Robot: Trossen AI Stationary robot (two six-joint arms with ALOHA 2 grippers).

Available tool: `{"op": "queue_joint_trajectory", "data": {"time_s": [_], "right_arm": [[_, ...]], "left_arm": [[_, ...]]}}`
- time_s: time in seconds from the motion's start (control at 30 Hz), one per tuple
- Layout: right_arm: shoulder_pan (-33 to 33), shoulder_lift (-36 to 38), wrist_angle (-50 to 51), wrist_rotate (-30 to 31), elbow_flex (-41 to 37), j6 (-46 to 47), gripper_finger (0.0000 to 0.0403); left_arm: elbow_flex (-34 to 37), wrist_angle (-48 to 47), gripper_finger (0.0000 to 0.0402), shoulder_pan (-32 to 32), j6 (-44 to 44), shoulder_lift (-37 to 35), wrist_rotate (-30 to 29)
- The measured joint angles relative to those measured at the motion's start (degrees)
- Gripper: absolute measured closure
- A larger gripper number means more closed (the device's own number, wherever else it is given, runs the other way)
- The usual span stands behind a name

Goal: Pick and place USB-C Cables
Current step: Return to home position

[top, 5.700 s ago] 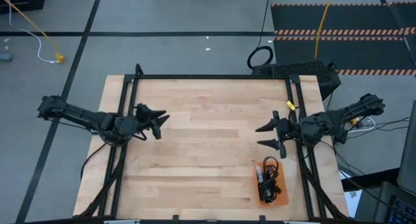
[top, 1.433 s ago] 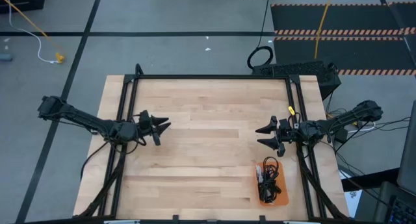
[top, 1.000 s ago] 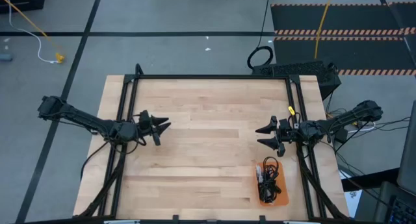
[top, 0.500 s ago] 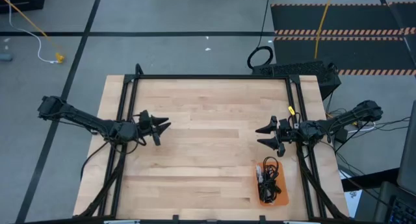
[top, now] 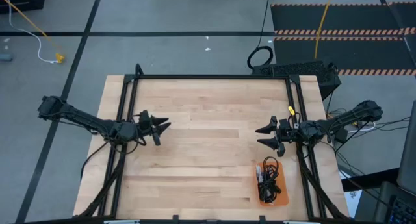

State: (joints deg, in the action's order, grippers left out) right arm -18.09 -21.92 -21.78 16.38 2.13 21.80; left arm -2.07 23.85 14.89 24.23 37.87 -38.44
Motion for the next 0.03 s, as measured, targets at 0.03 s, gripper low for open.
{"op": "queue_joint_trajectory", "data": {"time_s": [0.03], "right_arm": [[-0.02, -0.02, 0.0, 0.0, 0.0, 0.0, 0.0179]], "left_arm": [[0.0, -0.01, 0.0261, 0.01, 0.0, -0.01, 0.0]]}}
